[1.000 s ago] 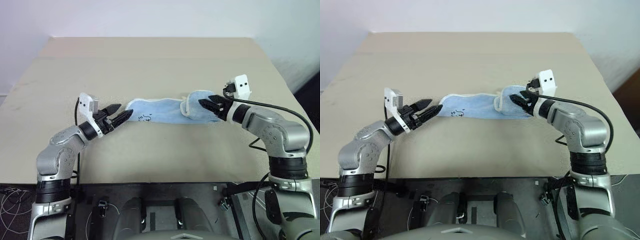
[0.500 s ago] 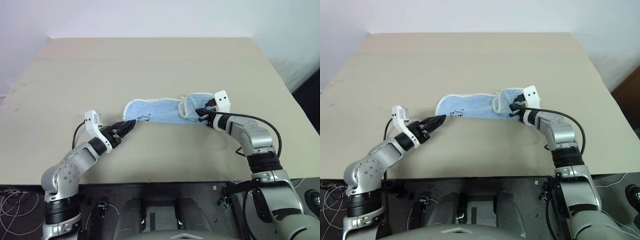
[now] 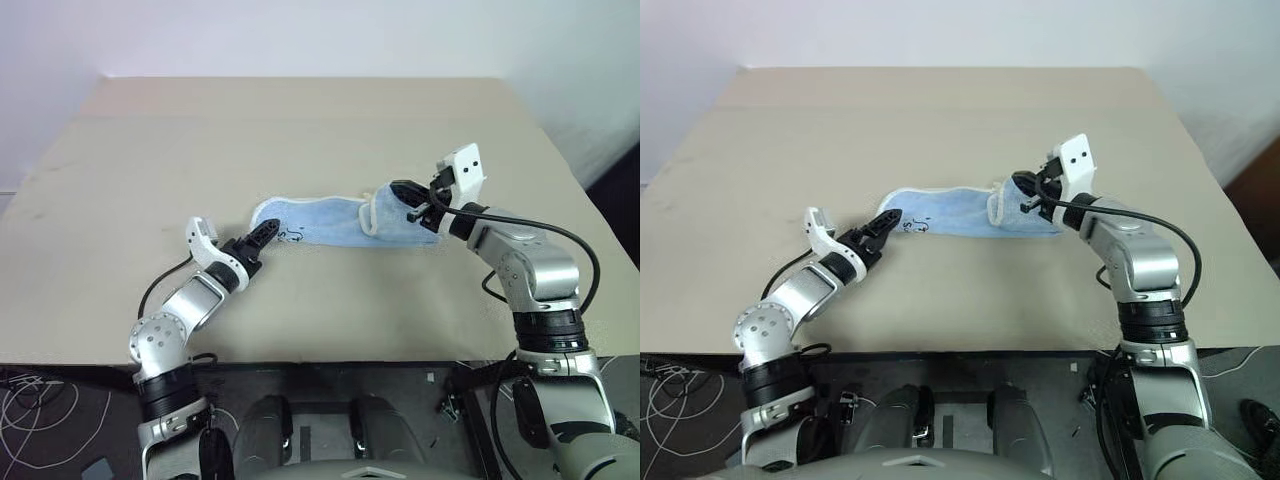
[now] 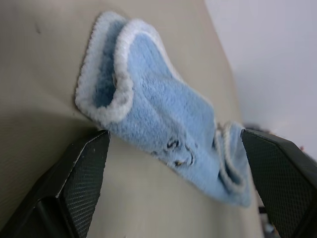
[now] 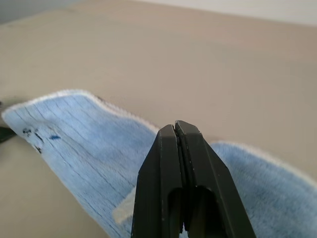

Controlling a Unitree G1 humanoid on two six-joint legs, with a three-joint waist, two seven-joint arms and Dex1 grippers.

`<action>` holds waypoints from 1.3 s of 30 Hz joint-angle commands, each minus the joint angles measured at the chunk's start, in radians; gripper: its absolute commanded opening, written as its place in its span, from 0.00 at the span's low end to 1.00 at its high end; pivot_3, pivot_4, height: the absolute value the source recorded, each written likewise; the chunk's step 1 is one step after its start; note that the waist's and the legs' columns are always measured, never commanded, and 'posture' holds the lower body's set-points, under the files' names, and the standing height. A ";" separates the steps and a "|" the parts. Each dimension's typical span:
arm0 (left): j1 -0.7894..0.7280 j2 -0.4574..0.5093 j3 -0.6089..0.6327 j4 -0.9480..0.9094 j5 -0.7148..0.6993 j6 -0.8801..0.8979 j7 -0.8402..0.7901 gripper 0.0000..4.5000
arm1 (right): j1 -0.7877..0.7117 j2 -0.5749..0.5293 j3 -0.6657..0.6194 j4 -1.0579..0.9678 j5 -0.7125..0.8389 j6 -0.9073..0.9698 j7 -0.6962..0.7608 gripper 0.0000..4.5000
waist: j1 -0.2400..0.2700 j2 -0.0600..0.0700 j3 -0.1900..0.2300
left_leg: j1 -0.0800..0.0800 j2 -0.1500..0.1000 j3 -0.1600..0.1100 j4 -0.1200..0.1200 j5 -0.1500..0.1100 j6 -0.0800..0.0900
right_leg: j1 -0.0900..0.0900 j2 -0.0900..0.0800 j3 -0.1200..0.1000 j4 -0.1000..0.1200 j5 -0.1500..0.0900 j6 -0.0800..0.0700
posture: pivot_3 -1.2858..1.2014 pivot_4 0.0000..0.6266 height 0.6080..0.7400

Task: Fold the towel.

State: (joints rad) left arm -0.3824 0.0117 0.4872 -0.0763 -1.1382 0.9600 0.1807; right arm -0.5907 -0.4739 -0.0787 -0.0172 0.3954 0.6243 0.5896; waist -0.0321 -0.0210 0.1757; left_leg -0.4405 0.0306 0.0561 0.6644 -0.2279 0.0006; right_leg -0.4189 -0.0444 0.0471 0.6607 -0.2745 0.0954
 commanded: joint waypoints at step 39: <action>-0.332 0.304 -0.099 0.214 0.172 -0.188 -0.309 0.00 | 0.241 -0.139 -0.093 -0.200 0.065 0.200 -0.038 0.00 | 0.031 0.001 0.000 | -0.005 -0.002 0.000 -0.018 0.001 0.001 | 0.001 -0.006 -0.001 -0.031 0.009 -0.009 | 0.52 0.24 1.00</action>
State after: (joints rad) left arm -0.6720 0.3160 0.4695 0.2125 -0.9896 0.7591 -0.0728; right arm -0.3489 -0.6067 -0.1420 -0.2179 0.4712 0.8429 0.5622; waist -0.0010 -0.0203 0.1752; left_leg -0.4462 0.0285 0.0565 0.6466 -0.2268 0.0017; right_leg -0.4187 -0.0508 0.0455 0.6301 -0.2656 0.0869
